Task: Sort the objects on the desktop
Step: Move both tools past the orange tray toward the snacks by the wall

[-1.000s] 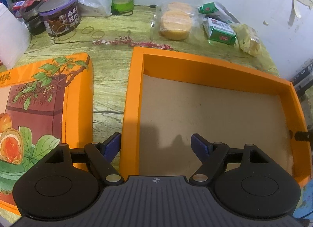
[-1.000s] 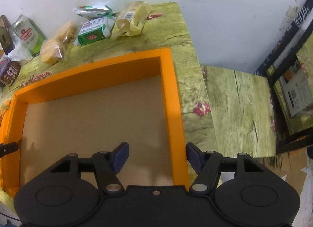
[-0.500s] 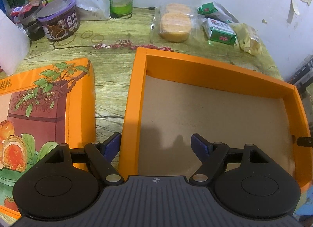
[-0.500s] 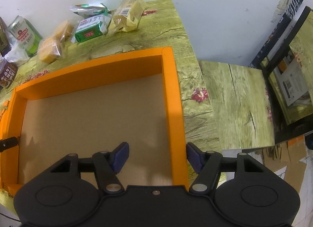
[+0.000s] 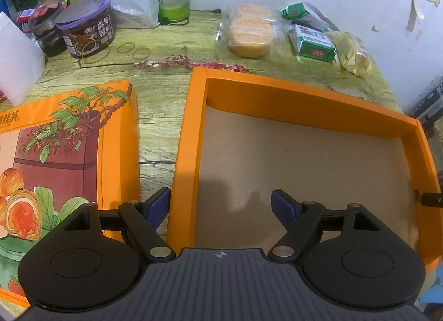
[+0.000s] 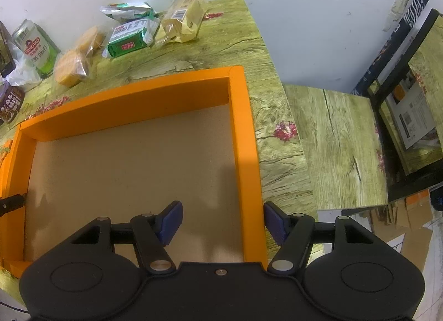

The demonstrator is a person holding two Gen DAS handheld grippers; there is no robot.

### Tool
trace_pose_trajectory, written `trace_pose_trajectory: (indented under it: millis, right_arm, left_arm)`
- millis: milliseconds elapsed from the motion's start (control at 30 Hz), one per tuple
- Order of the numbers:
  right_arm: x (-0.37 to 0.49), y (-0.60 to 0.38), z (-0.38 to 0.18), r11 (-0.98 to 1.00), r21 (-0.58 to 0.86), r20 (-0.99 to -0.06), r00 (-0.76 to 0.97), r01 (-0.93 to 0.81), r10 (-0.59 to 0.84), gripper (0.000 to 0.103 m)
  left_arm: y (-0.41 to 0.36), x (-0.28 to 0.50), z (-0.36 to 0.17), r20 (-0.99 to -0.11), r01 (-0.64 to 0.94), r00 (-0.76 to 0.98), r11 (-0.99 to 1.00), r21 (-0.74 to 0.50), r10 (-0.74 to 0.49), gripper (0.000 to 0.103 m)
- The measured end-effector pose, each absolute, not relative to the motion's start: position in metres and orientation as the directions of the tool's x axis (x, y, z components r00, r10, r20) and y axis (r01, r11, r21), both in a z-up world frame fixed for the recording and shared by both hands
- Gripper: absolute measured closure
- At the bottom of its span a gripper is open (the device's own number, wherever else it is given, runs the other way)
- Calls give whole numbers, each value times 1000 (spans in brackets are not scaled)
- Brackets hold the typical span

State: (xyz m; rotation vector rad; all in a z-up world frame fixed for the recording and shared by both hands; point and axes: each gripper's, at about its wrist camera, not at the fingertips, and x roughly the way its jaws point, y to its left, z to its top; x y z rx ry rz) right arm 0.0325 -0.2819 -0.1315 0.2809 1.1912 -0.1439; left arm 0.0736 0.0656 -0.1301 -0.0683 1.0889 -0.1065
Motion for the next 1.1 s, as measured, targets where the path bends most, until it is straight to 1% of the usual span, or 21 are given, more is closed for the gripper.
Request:
trace_pose_trajectory:
  millis: [300,333,400,433,467,533,900,1100]
  right_arm:
    - [29,-280,-131,953,142,-929,369,268,35,37]
    - [29,-280,-131,951,147,-929,369,271,38,37]
    - [28,-280,-130,948,157,-928,371,277,45,33]
    - [28,-280,-130,945,166,-928,369,283,52,29]
    - [27,-281,-130,941,170,-929,367,292,54,24]
    - [26,-282,-130,937,172,-930,364,305,52,20]
    - [15,-290,-122,926,168,-921,388,338,26,19]
    - [6,-293,-105,929,172,-897,442,327,10,19]
  left_arm:
    - [65,73,-130,-878,56,464,993,-102,-116,21]
    - [65,72,-129,-876,56,468,993,-101,-116,19]
    - [65,72,-128,-871,53,480,995,-89,-104,13]
    - [64,71,-127,-867,51,490,996,-78,-93,10]
    - [64,70,-125,-862,48,500,997,-67,-82,8]
    - [65,69,-123,-856,39,513,998,-52,-65,6]
    - [75,61,-109,-830,2,556,999,-45,-38,4]
    - [78,48,-89,-796,-5,603,998,-64,-48,3]
